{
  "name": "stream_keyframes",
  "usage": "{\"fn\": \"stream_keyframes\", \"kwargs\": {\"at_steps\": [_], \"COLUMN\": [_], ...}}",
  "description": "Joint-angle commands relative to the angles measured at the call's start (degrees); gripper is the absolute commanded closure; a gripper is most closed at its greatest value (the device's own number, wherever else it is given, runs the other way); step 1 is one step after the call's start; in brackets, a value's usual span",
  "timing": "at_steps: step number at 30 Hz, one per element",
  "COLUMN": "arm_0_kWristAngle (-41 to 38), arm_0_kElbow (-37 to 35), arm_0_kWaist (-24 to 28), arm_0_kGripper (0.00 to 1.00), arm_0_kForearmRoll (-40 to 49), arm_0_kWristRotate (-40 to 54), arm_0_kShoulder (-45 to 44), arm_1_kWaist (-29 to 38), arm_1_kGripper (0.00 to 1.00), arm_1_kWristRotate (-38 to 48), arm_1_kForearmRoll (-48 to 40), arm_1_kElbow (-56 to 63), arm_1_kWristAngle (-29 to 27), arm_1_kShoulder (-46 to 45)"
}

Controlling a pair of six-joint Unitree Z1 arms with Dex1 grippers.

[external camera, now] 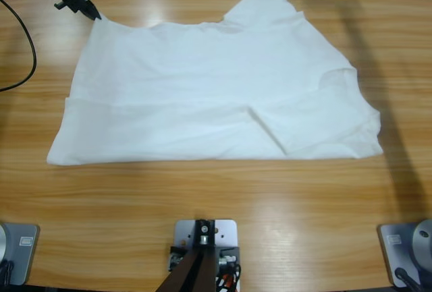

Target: Fold clothes

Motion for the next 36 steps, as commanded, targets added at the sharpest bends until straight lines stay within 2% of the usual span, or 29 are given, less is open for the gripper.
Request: {"fn": "stream_keyframes", "kwargs": {"at_steps": [1, 12, 22, 23, 26, 29, 30, 31, 36], "arm_0_kWristAngle": [0.6, 0.7, 0.7, 0.7, 0.7, 0.6, 0.6, 0.6, 0.6], "arm_0_kElbow": [-6.2, -6.6, -6.9, -6.9, -6.9, -6.9, -6.9, -6.9, -7.0], "arm_0_kWaist": [-0.4, -0.3, -0.4, -0.4, -0.4, -0.4, -0.5, -0.6, -0.7], "arm_0_kGripper": [1.0, 1.0, 1.0, 1.0, 1.0, 1.0, 1.0, 1.0, 1.0], "arm_0_kForearmRoll": [7.4, 8.4, 8.4, 8.4, 8.5, 8.5, 8.5, 8.5, 8.5], "arm_0_kWristRotate": [0.8, 1.0, 1.1, 1.1, 1.2, 1.2, 1.2, 1.2, 1.2], "arm_0_kShoulder": [4.3, 4.3, 4.3, 4.3, 4.3, 4.4, 4.4, 4.4, 4.3], "arm_1_kWaist": [2.3, 3.7, 6.4, 6.4, 6.2, 5.5, 5.3, 5.2, 4.7], "arm_1_kGripper": [0.17, 0.17, 0.187, 0.231, 0.52, 0.76, 0.949, 1.0, 1.0], "arm_1_kWristRotate": [0.7, 0.9, 1.0, 0.9, 1.0, 1.0, 1.0, 1.0, 1.1], "arm_1_kForearmRoll": [-1.6, -1.6, -0.8, -0.7, -0.5, 0.3, 0.5, 0.8, 2.2], "arm_1_kElbow": [-35.3, -35.3, -35.2, -35.2, -35.2, -35.2, -35.2, -35.1, -35.1], "arm_1_kWristAngle": [2.2, 2.2, 4.6, 4.5, 4.4, 4.3, 3.9, 3.4, 1.7], "arm_1_kShoulder": [6.2, 8.6, 10.5, 10.5, 10.3, 10.2, 10.2, 10.1, 10.1]}}
